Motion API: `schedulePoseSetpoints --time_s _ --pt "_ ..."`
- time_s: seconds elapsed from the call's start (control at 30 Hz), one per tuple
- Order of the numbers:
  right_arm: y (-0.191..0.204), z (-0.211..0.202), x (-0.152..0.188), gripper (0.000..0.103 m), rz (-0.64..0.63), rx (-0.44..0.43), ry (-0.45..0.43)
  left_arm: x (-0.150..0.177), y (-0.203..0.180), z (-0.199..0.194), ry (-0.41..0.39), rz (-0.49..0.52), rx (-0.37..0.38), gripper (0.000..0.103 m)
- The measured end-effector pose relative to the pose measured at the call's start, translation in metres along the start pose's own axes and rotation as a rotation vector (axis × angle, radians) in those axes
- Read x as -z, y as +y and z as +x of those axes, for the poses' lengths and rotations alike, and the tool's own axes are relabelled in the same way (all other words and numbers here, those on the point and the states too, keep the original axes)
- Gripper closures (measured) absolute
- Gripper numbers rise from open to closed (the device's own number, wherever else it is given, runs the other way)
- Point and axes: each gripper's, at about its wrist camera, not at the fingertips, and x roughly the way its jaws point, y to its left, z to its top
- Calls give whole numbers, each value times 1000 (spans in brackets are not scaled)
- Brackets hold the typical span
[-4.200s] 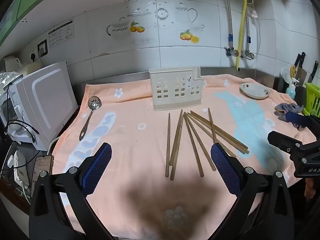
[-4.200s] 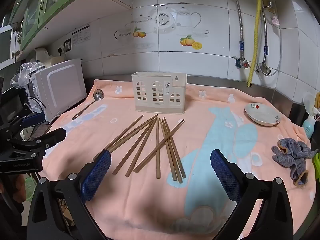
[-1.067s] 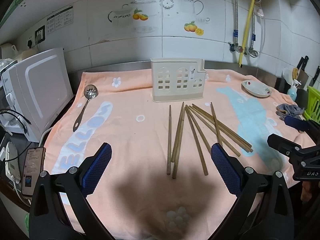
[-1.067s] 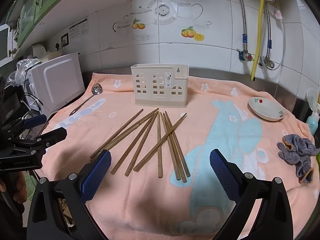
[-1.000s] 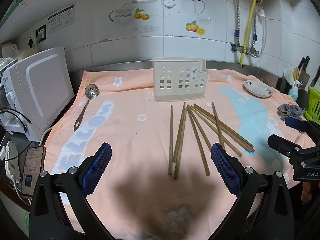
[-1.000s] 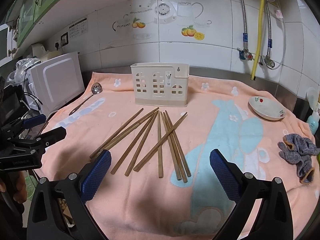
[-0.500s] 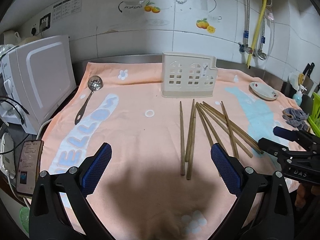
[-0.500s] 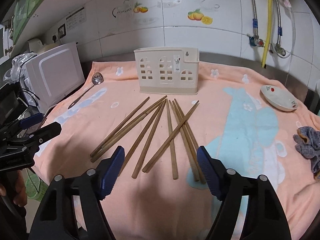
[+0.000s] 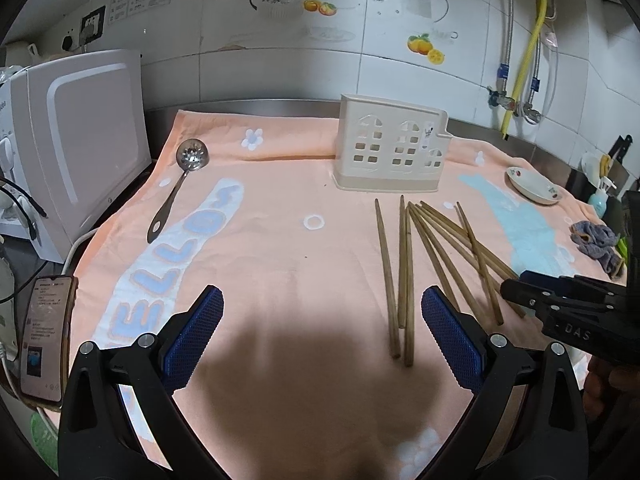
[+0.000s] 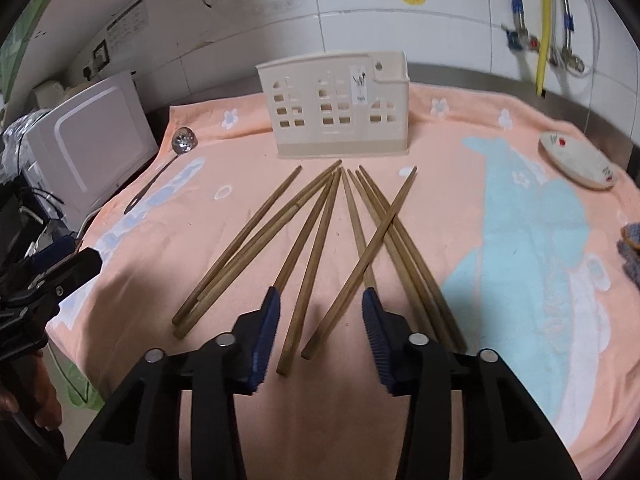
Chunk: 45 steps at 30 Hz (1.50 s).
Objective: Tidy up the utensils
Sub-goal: 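Move the left tool toward a chopstick while the right tool approaches another, then close the left tool on a wooden chopstick while the right tool closes on another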
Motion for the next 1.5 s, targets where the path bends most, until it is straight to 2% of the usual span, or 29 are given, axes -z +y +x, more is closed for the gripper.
schedulePoseSetpoints --time_s 0.17,0.53,0.73,1.0,1.17,1.23,1.4,1.5 --pt "-4 12 -2 75 49 7 27 0 6 10 12 2 24 5" --pt "-2 30 -4 81 92 45 69 0 13 33 51 9 66 6" --pt "-5 40 -2 90 116 62 93 2 13 42 71 15 82 7" --pt "-13 38 -2 96 118 73 82 4 5 57 118 9 121 24" --pt "-18 28 -3 97 95 78 47 5 -12 66 149 24 157 43" --pt "-20 24 -5 97 80 80 30 5 -17 69 157 23 163 44" --pt "-25 11 -8 97 45 79 -19 5 -28 78 191 14 178 59" --pt "-28 6 -11 97 30 76 -41 6 -32 83 208 3 175 72"
